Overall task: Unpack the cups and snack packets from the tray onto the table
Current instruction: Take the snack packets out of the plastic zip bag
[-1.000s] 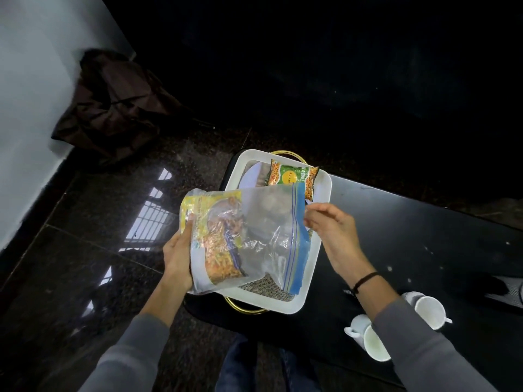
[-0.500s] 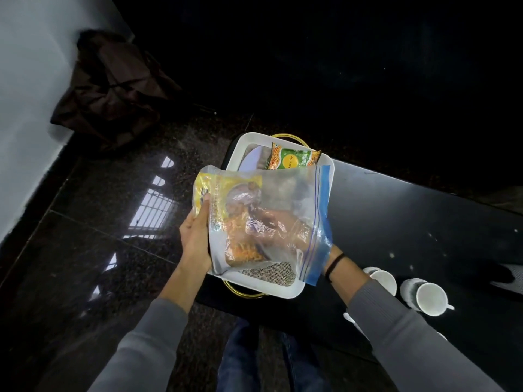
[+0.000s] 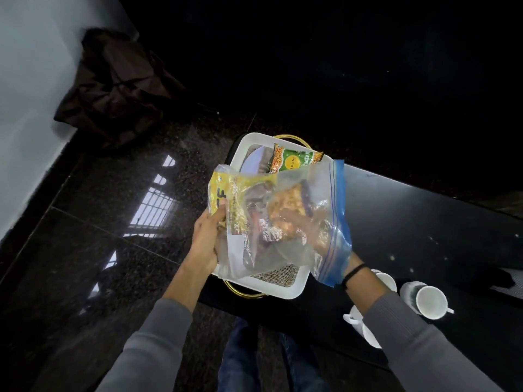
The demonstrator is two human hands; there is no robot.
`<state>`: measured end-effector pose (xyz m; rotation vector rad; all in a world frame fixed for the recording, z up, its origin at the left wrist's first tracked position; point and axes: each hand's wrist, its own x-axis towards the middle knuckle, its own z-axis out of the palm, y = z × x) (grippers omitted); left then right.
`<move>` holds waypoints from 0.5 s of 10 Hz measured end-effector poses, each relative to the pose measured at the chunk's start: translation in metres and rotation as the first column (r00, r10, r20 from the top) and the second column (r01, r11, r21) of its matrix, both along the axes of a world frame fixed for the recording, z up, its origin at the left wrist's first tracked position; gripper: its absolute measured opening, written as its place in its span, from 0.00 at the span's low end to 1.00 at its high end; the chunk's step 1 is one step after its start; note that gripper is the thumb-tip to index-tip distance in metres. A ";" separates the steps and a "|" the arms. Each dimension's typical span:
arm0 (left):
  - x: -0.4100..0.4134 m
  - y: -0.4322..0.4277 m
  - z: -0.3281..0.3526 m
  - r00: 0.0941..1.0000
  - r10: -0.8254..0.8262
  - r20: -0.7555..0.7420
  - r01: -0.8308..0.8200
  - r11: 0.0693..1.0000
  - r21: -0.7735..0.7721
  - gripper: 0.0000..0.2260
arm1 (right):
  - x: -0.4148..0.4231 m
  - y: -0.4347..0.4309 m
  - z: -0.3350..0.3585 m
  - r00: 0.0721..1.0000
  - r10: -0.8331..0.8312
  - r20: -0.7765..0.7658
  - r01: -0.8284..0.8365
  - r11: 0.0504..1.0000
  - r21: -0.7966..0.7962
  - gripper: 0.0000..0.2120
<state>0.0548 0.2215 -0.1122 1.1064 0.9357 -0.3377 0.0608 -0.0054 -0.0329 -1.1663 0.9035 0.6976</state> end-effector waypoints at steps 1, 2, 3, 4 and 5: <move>0.002 0.009 -0.006 1.000 0.001 -0.018 -0.001 1.000 0.021 0.13 | 0.005 -0.012 -0.016 0.986 -0.044 0.163 0.054 0.997 -0.056 0.30; 0.000 0.016 -0.014 1.000 0.025 -0.019 -0.025 1.000 0.003 0.08 | 0.022 -0.021 -0.018 0.970 -0.076 0.229 0.142 0.948 -0.286 0.21; -0.004 0.021 -0.016 0.995 0.099 -0.035 -0.099 0.995 -0.013 0.15 | 0.022 -0.037 -0.021 0.949 0.034 0.313 0.096 0.915 -0.392 0.07; -0.009 0.023 -0.018 0.981 0.192 -0.030 -0.194 0.979 -0.066 0.16 | 0.016 -0.043 -0.022 0.945 -0.041 0.324 0.186 0.883 -0.430 0.04; -0.010 0.024 -0.015 0.956 0.291 -0.032 -0.293 0.949 -0.118 0.11 | 0.011 -0.035 -0.032 0.934 -0.071 0.351 0.249 0.834 -0.493 0.08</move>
